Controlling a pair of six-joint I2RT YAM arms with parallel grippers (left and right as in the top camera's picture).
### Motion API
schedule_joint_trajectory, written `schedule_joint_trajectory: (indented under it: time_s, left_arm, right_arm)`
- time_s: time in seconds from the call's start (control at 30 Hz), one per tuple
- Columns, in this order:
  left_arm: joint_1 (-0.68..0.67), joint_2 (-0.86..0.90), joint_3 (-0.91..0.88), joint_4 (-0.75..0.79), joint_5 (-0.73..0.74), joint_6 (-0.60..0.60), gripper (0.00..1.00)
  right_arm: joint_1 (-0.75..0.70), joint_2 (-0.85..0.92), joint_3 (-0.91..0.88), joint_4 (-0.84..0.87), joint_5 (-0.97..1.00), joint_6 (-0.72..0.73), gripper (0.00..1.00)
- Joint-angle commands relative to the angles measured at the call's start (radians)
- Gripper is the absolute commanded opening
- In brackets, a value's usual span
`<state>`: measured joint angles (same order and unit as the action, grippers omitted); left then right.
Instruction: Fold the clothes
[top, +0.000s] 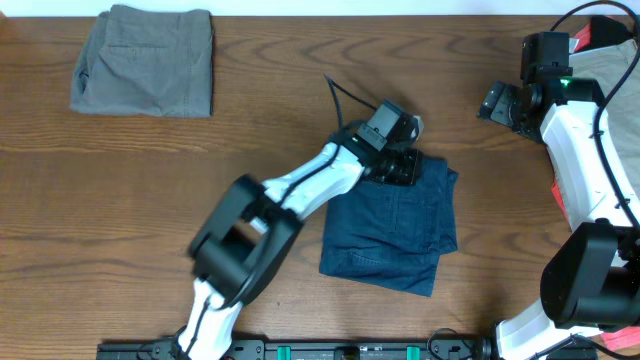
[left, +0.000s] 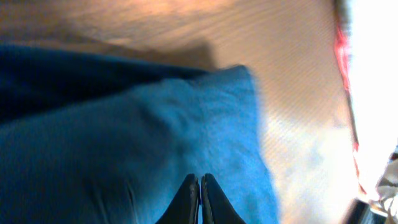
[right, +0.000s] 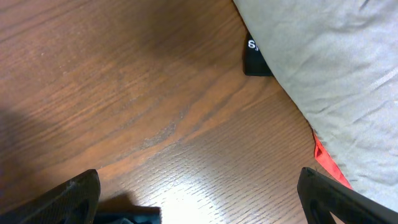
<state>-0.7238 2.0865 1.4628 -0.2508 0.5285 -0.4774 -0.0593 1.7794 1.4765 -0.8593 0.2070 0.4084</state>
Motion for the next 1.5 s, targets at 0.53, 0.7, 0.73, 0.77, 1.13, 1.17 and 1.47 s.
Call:
schedule_joint_trajectory:
  time_s: [0.53,0.7,0.73,0.77,1.13,1.17,1.47]
  left_arm:
    - [0.053,-0.231,-0.118,-0.634,-0.174,0.125,0.06]
    - [0.05,-0.23,-0.2,-0.628,-0.155,0.126,0.06]
    - [0.049,-0.23,-0.218,-0.62,-0.137,0.125,0.06]
    - [0.046,-0.23,-0.241,-0.6,-0.113,0.125,0.06]
    - [0.0,-0.229,-0.416,-0.426,-0.04,0.069,0.07]
    - [0.0,-0.229,-0.417,-0.45,-0.047,0.069,0.06]
    - [0.041,-0.278,-0.392,-0.623,-0.229,0.03,0.06]
  right_arm:
    - [0.008,-0.022,0.002,-0.001,0.013,-0.013,0.99]
    - [0.008,-0.022,0.002,-0.001,0.013,-0.013,0.99]
    - [0.008,-0.022,0.002,-0.001,0.013,-0.013,0.99]
    - [0.008,-0.022,0.002,-0.001,0.013,-0.013,0.99]
    - [0.008,-0.022,0.002,-0.001,0.013,-0.013,0.99]
    - [0.008,-0.022,0.002,-0.001,0.013,-0.013,0.99]
    - [0.008,-0.022,0.002,-0.001,0.013,-0.013,0.99]
